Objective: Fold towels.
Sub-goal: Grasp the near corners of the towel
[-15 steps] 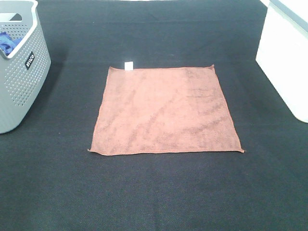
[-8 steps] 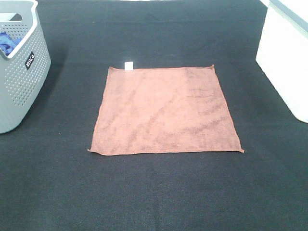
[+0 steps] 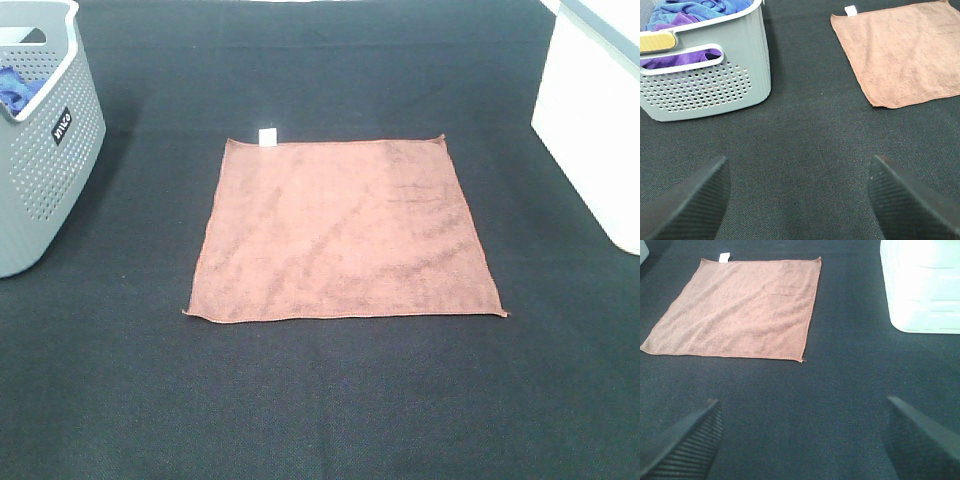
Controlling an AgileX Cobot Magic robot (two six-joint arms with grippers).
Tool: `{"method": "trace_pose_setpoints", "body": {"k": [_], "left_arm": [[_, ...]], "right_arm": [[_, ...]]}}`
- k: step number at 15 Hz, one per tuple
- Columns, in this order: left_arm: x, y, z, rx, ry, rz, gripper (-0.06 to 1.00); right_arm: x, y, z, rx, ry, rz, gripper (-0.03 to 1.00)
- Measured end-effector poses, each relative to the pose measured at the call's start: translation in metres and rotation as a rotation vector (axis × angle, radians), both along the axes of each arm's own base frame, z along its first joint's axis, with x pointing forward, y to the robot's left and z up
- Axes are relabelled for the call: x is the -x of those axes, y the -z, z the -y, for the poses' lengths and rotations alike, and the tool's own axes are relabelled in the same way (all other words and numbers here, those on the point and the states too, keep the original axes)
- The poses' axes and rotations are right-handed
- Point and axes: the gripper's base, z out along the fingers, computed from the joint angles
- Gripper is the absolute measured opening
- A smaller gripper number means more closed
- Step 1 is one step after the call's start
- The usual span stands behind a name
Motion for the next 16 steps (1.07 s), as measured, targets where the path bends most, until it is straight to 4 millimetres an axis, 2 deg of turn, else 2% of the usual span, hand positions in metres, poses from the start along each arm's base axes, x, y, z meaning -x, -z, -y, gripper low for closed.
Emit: {"method": "trace_pose_setpoints", "body": {"k": [16], "left_arm": [[0.0000,0.0000,0.0000,0.000,0.000,0.000,0.73]], "right_arm": [[0.0000,0.0000,0.0000,0.000,0.000,0.000,0.81]]}}
